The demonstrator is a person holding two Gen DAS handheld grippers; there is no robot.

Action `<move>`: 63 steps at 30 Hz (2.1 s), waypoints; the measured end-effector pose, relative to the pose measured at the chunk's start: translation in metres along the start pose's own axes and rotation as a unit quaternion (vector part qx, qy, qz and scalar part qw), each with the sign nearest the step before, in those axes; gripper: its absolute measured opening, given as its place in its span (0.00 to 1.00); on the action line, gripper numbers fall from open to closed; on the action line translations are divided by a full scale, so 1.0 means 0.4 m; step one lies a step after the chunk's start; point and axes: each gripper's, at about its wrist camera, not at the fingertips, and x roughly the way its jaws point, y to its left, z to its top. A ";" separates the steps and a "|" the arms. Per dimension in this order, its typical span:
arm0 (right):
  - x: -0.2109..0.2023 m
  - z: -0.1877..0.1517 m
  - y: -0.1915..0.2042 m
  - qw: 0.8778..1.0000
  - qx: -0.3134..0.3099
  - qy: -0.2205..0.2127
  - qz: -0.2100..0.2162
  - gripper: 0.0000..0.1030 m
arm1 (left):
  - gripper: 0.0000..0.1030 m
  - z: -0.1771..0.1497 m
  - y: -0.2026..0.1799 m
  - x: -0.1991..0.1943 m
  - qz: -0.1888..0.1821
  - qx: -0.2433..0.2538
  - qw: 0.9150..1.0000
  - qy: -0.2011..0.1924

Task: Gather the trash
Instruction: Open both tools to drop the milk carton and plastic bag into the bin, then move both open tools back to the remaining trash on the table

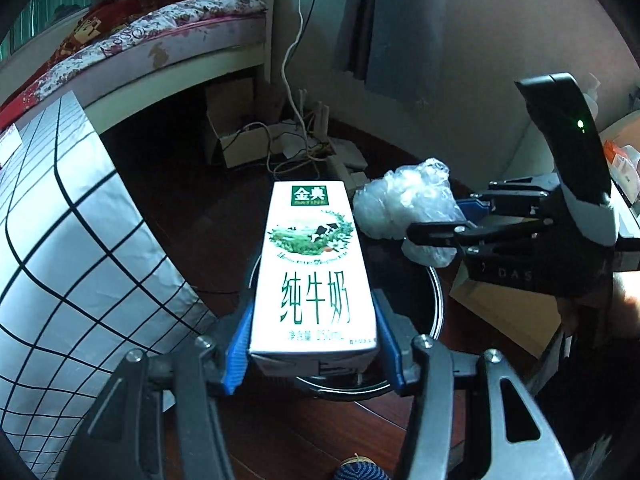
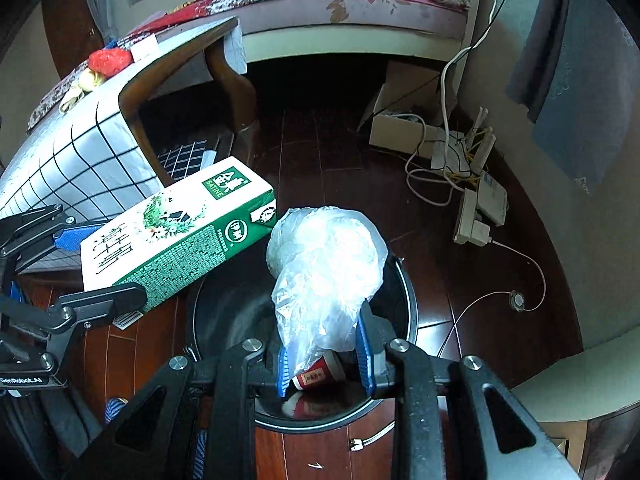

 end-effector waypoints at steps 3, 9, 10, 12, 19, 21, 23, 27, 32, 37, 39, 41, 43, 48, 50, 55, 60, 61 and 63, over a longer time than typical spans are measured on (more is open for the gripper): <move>0.025 -0.007 -0.002 1.000 -0.001 0.016 0.004 0.29 | 0.57 -0.006 0.002 0.021 -0.017 -0.005 1.000 0.015; 0.094 -0.021 -0.030 0.996 0.013 0.070 -0.056 0.93 | 0.96 -0.034 0.039 0.033 0.040 -0.050 0.998 0.008; 0.095 -0.023 -0.032 0.995 0.014 0.071 -0.061 0.98 | 0.96 -0.037 0.048 0.030 0.049 -0.061 0.997 0.005; 0.092 -0.022 -0.031 0.995 0.017 0.072 -0.064 0.99 | 0.99 -0.039 0.056 0.023 0.075 -0.067 0.995 -0.003; 0.082 -0.010 -0.024 0.996 0.004 0.060 -0.066 0.99 | 0.99 -0.034 0.058 0.003 0.122 -0.075 0.990 -0.017; 0.082 -0.004 -0.022 0.996 0.000 0.056 -0.067 0.99 | 0.99 -0.033 0.068 -0.001 0.131 -0.075 0.988 -0.020; 0.074 0.000 -0.012 0.996 -0.006 0.050 -0.070 0.99 | 0.99 -0.035 0.071 -0.006 0.134 -0.077 0.988 -0.021; 0.055 0.013 0.010 0.997 -0.013 0.040 -0.068 0.99 | 0.99 -0.038 0.080 -0.018 0.139 -0.077 0.987 -0.023; 0.031 0.041 0.043 0.998 -0.023 0.024 -0.062 0.99 | 0.99 -0.032 0.085 -0.042 0.146 -0.078 0.986 -0.033; 0.000 0.073 0.081 0.998 -0.029 -0.003 -0.053 0.99 | 0.99 -0.025 0.099 -0.079 0.158 -0.084 0.983 -0.045; -0.011 0.087 0.098 0.998 -0.034 -0.015 -0.050 0.99 | 0.99 -0.021 0.111 -0.105 0.164 -0.090 0.981 -0.053; -0.028 0.106 0.115 0.998 -0.036 -0.032 -0.048 0.99 | 0.99 -0.017 0.123 -0.131 0.170 -0.096 0.979 -0.064; -0.049 0.125 0.132 0.997 -0.030 -0.052 -0.039 0.99 | 0.99 -0.013 0.137 -0.157 0.175 -0.102 0.976 -0.074; -0.093 0.183 0.163 0.995 -0.007 -0.100 -0.010 0.99 | 0.99 -0.008 0.184 -0.241 0.191 -0.120 0.968 -0.108; -0.103 0.205 0.184 0.993 -0.001 -0.115 0.003 0.99 | 0.99 -0.011 0.209 -0.271 0.203 -0.127 0.964 -0.117; -0.108 0.253 0.265 0.989 -0.007 -0.142 0.025 0.99 | 0.99 -0.040 0.295 -0.331 0.229 -0.157 0.951 -0.132; -0.121 0.308 0.366 0.979 -0.012 -0.186 0.077 0.99 | 0.94 -0.097 0.404 -0.390 0.239 -0.199 0.940 -0.143; -0.119 0.323 0.383 0.978 -0.014 -0.185 0.091 0.99 | 0.93 -0.105 0.423 -0.399 0.244 -0.205 0.937 -0.142; -0.107 0.362 0.437 0.981 -0.028 -0.164 0.099 0.99 | 0.85 -0.123 0.469 -0.413 0.251 -0.216 0.933 -0.139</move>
